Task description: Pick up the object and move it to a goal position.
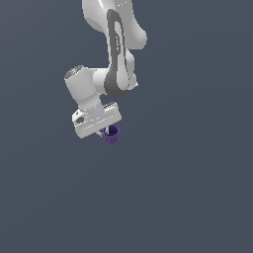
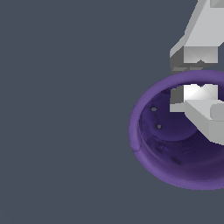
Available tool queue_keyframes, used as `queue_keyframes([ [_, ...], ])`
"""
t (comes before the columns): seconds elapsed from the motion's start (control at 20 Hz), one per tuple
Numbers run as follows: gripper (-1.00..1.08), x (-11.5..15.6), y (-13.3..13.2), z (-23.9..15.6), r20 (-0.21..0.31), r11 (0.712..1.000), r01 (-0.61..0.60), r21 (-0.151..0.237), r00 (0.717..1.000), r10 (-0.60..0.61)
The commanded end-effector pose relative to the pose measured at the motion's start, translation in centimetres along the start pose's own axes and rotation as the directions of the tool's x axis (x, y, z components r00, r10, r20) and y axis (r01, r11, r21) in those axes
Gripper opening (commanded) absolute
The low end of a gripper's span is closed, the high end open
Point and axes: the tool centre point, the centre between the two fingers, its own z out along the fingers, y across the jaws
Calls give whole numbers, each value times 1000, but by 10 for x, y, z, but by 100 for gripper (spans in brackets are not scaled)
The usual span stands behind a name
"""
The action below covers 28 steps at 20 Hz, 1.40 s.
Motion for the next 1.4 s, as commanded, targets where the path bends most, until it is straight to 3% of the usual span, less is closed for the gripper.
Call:
queue_keyframes([
  [0.0, -100, 10, -6, -19, -1, 1000, 1, -2, 1000, -1],
  [1.35, -100, 145, -87, -279, 1, 1000, 1, -4, 1000, -1],
])
